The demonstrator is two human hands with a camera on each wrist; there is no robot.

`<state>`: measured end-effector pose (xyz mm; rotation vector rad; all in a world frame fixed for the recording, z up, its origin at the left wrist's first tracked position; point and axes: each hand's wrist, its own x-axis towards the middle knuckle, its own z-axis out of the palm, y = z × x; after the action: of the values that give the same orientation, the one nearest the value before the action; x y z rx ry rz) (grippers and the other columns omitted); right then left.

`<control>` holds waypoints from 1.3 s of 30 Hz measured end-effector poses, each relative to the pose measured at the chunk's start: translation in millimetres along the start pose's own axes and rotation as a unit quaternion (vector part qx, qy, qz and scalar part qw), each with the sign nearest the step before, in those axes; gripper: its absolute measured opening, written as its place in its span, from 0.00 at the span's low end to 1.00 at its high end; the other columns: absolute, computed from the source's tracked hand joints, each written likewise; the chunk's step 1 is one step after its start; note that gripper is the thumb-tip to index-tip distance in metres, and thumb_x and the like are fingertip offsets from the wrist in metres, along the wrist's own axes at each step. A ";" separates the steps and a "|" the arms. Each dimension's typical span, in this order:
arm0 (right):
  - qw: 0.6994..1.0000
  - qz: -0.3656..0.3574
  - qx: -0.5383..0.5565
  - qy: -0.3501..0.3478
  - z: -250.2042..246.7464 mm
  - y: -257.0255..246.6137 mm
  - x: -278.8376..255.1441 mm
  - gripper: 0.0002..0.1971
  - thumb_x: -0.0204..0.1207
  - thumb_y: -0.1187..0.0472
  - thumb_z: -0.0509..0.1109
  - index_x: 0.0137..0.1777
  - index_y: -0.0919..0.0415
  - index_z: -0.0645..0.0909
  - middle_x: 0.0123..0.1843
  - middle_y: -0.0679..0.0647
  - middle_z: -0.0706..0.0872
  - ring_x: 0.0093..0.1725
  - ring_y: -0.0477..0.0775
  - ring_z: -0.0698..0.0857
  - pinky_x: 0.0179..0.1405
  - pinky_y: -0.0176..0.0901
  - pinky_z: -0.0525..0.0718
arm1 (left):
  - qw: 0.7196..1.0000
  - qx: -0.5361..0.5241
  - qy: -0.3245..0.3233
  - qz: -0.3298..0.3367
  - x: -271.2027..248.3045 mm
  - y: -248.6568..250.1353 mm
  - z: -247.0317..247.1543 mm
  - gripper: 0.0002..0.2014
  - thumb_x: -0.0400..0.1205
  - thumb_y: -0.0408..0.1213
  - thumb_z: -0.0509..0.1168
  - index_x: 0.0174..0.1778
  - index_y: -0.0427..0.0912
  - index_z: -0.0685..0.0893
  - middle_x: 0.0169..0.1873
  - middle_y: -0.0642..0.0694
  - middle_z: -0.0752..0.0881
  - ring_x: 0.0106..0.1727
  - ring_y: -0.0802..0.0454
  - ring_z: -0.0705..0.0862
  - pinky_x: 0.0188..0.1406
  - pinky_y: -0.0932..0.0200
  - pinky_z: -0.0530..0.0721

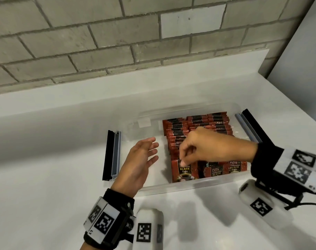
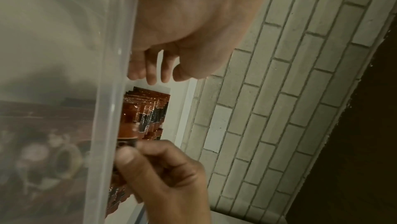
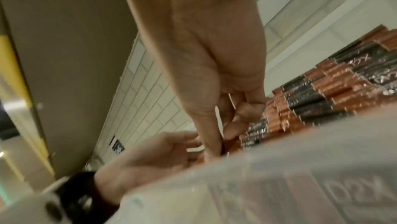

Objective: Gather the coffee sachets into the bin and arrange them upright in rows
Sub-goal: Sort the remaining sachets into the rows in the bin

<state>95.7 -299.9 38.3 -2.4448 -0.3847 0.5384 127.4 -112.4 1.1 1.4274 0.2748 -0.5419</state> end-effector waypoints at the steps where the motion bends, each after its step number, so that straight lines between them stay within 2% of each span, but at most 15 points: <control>1: 1.000 0.001 -0.023 -0.004 7.2 0.8 1.2 0.05 0.73 0.55 0.77 0.43 0.55 0.89 0.38 0.45 0.89 0.38 0.39 0.86 0.38 0.26 0.79 | 1.000 0.009 0.003 -0.004 0.4 -0.3 -0.3 0.12 0.86 0.37 0.59 0.62 0.39 0.82 0.58 0.42 0.84 0.56 0.51 0.81 0.61 0.55 0.80; 3: 0.998 0.009 -0.066 -0.016 18.7 2.8 3.3 0.07 0.73 0.55 0.77 0.42 0.59 0.86 0.36 0.46 0.86 0.35 0.42 0.83 0.35 0.28 0.80 | 0.999 0.034 -0.011 -0.024 0.6 0.0 1.4 0.18 0.87 0.42 0.58 0.71 0.39 0.77 0.68 0.41 0.80 0.67 0.49 0.78 0.69 0.51 0.77; 6: 0.998 0.024 -0.046 -0.031 15.0 4.0 0.7 0.10 0.70 0.52 0.79 0.42 0.53 0.80 0.39 0.46 0.84 0.37 0.43 0.83 0.35 0.33 0.82 | 0.989 0.088 -0.092 -0.076 -3.2 3.4 10.4 0.30 0.87 0.55 0.51 0.81 0.42 0.63 0.80 0.41 0.66 0.80 0.45 0.65 0.78 0.45 0.67; 8: 0.998 0.048 -0.026 -0.019 -2.1 9.3 -8.0 0.12 0.68 0.50 0.79 0.44 0.51 0.79 0.42 0.47 0.84 0.41 0.44 0.84 0.40 0.37 0.83 | 0.974 0.112 -0.162 -0.107 -6.1 4.6 16.1 0.29 0.85 0.61 0.45 0.75 0.48 0.71 0.75 0.46 0.72 0.79 0.46 0.67 0.78 0.46 0.66; 10: 0.996 0.078 -0.035 -0.019 -18.5 19.3 -19.8 0.12 0.67 0.49 0.79 0.44 0.50 0.79 0.42 0.46 0.84 0.41 0.43 0.83 0.39 0.36 0.81 | 0.959 0.127 -0.215 -0.138 -7.7 5.1 21.7 0.25 0.83 0.64 0.42 0.59 0.55 0.78 0.63 0.49 0.81 0.70 0.49 0.77 0.72 0.51 0.73; 12: 0.991 0.111 -0.069 -0.041 -22.2 31.0 -28.5 0.12 0.68 0.49 0.79 0.43 0.50 0.79 0.42 0.45 0.84 0.42 0.44 0.84 0.39 0.37 0.80 | 0.949 0.145 -0.238 -0.146 -6.7 3.6 22.9 0.27 0.82 0.65 0.42 0.63 0.56 0.77 0.65 0.48 0.82 0.68 0.51 0.79 0.71 0.53 0.75; 15: 0.986 0.141 -0.061 -0.061 -16.5 42.6 -31.7 0.12 0.69 0.50 0.79 0.45 0.49 0.78 0.44 0.45 0.84 0.43 0.46 0.85 0.44 0.40 0.84 | 0.947 0.159 -0.238 -0.143 -6.3 4.2 23.1 0.31 0.82 0.65 0.41 0.73 0.54 0.73 0.69 0.48 0.80 0.69 0.52 0.78 0.74 0.52 0.73; 18: 0.990 0.133 -0.028 -0.038 -26.5 45.6 -34.3 0.13 0.67 0.51 0.81 0.47 0.46 0.80 0.45 0.42 0.84 0.43 0.42 0.86 0.47 0.39 0.86 | 0.942 0.192 -0.242 -0.131 -7.8 5.9 25.3 0.31 0.81 0.67 0.42 0.73 0.57 0.72 0.70 0.52 0.79 0.72 0.52 0.76 0.72 0.52 0.75; 21: 0.989 0.130 -0.044 -0.046 -27.2 46.9 -39.6 0.14 0.67 0.50 0.81 0.48 0.46 0.80 0.45 0.41 0.83 0.43 0.41 0.86 0.47 0.40 0.86 | 0.934 0.211 -0.253 -0.135 -8.3 6.4 28.0 0.33 0.81 0.67 0.42 0.76 0.56 0.71 0.71 0.48 0.80 0.71 0.51 0.77 0.76 0.50 0.72; 23: 0.987 0.125 -0.082 -0.061 -16.6 47.7 -40.0 0.12 0.68 0.51 0.80 0.44 0.46 0.78 0.43 0.42 0.83 0.42 0.42 0.84 0.45 0.40 0.85 | 0.933 0.213 -0.257 -0.135 -9.1 7.0 30.1 0.33 0.81 0.66 0.42 0.75 0.55 0.73 0.69 0.48 0.82 0.67 0.53 0.80 0.72 0.53 0.75; 26: 0.987 0.103 -0.117 -0.037 -8.5 52.3 -38.3 0.15 0.71 0.57 0.78 0.37 0.45 0.72 0.39 0.44 0.81 0.38 0.43 0.80 0.36 0.35 0.78 | 0.933 0.217 -0.253 -0.136 -10.3 7.2 31.1 0.29 0.82 0.65 0.44 0.68 0.56 0.79 0.59 0.51 0.87 0.63 0.53 0.84 0.61 0.56 0.83; 28: 0.987 0.103 -0.123 -0.026 -9.5 52.6 -37.1 0.16 0.72 0.59 0.78 0.36 0.45 0.71 0.37 0.44 0.81 0.35 0.43 0.79 0.34 0.34 0.76 | 0.932 0.219 -0.250 -0.144 -11.1 7.4 30.3 0.28 0.81 0.65 0.46 0.69 0.57 0.78 0.62 0.52 0.86 0.67 0.52 0.82 0.65 0.53 0.82; 32: 0.984 0.119 -0.133 -0.010 -7.2 52.3 -36.8 0.14 0.72 0.60 0.76 0.37 0.48 0.72 0.37 0.43 0.78 0.35 0.43 0.78 0.32 0.32 0.72 | 0.930 0.241 -0.247 -0.123 -12.7 8.5 30.9 0.31 0.82 0.65 0.47 0.81 0.58 0.63 0.79 0.54 0.69 0.81 0.48 0.65 0.76 0.44 0.71; 36: 0.985 0.117 -0.128 -0.006 -5.1 48.9 -34.0 0.13 0.72 0.57 0.78 0.37 0.49 0.73 0.35 0.42 0.78 0.34 0.41 0.77 0.31 0.31 0.71 | 0.926 0.265 -0.250 -0.102 -15.3 7.4 32.7 0.38 0.79 0.66 0.48 0.84 0.61 0.42 0.84 0.56 0.53 0.84 0.48 0.56 0.81 0.43 0.62; 39: 0.989 0.121 -0.088 -0.010 -10.9 48.3 -35.7 0.10 0.71 0.53 0.78 0.39 0.51 0.79 0.37 0.43 0.83 0.37 0.41 0.81 0.34 0.32 0.76 | 0.928 0.263 -0.246 -0.096 -16.7 9.5 34.4 0.34 0.82 0.63 0.46 0.84 0.61 0.44 0.84 0.56 0.55 0.83 0.49 0.58 0.79 0.46 0.64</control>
<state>76.5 -356.8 27.1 -2.6788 -0.1470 0.6555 113.3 -142.5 22.2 1.7265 -0.1524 -1.1756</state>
